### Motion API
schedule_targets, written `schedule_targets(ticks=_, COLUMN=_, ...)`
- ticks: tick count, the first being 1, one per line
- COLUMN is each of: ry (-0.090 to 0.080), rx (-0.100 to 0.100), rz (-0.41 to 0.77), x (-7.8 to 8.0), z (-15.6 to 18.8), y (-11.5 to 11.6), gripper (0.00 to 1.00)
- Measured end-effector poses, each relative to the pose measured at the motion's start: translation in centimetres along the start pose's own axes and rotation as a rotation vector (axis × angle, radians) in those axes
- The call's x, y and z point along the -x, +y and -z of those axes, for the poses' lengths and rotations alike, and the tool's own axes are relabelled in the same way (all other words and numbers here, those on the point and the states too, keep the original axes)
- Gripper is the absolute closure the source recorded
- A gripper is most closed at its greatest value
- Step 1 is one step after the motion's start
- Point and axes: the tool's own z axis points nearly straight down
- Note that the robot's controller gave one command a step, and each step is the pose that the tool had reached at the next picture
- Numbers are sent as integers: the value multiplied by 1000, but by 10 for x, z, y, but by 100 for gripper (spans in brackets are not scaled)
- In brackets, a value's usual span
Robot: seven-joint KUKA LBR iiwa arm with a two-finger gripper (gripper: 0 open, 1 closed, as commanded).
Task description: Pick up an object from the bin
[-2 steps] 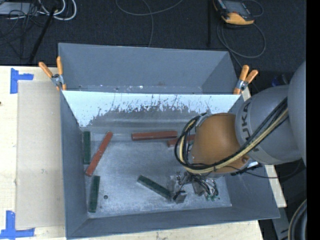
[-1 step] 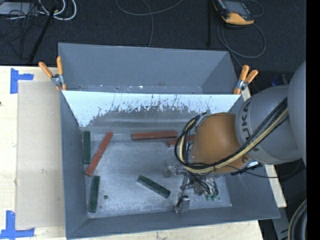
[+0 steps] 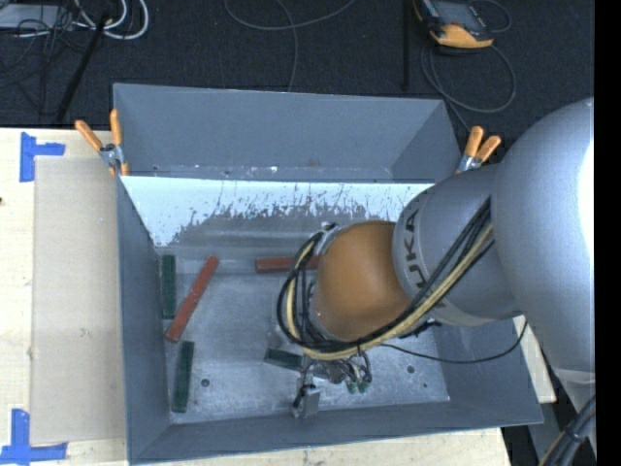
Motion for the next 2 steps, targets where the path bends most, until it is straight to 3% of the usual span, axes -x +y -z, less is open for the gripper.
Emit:
schedule_targets(ticks=1, ry=9, rx=-3, rz=-9, x=-2, z=-1, y=-4, gripper=100)
schedule_targets(ticks=2, ry=-1, rx=-3, rz=39, x=3, z=192, y=21, gripper=100)
